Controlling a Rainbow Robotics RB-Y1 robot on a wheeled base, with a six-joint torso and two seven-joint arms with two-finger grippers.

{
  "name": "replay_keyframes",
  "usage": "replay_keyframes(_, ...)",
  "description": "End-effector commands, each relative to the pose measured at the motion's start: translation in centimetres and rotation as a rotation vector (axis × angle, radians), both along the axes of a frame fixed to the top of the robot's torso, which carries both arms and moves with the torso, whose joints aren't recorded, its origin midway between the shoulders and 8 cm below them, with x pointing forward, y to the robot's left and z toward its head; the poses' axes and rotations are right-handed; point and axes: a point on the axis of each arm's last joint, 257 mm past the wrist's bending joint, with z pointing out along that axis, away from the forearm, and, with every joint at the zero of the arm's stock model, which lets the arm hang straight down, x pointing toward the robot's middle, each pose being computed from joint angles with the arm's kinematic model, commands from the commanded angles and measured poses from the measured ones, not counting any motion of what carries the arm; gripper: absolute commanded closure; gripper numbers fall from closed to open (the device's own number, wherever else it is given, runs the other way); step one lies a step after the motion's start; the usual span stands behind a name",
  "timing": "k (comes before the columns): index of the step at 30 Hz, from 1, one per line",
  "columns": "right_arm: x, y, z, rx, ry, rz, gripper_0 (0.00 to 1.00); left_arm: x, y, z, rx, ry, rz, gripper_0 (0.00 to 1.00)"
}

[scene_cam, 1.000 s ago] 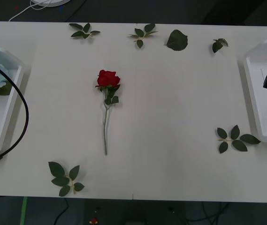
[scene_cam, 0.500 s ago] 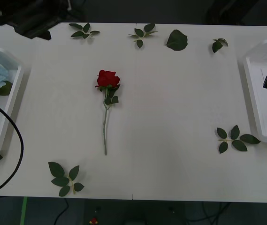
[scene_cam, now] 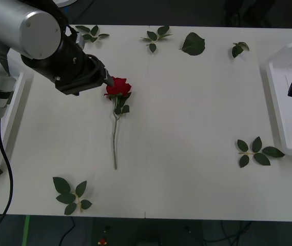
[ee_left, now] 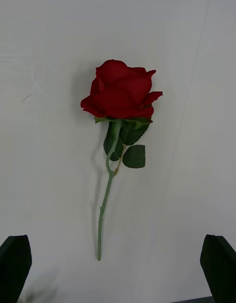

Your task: Place the red flowers into the right box and the blue flowers into the left box. If a person shows an open palm, hand one flower to the person first, then continue sorting.

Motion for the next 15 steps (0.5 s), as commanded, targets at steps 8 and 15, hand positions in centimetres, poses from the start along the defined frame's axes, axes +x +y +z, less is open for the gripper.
replay_keyframes(8,-0.7,0.6,-0.1,-0.046,-0.008,0.027,0.00,2.1,1.2,-6.8,0.084,0.028,0.000,0.00)
replay_keyframes(15,-0.7,0.6,-0.1,-0.046,-0.008,0.027,0.00,3.0,0.7,-10.4,0.106,0.013,-0.020,0.00)
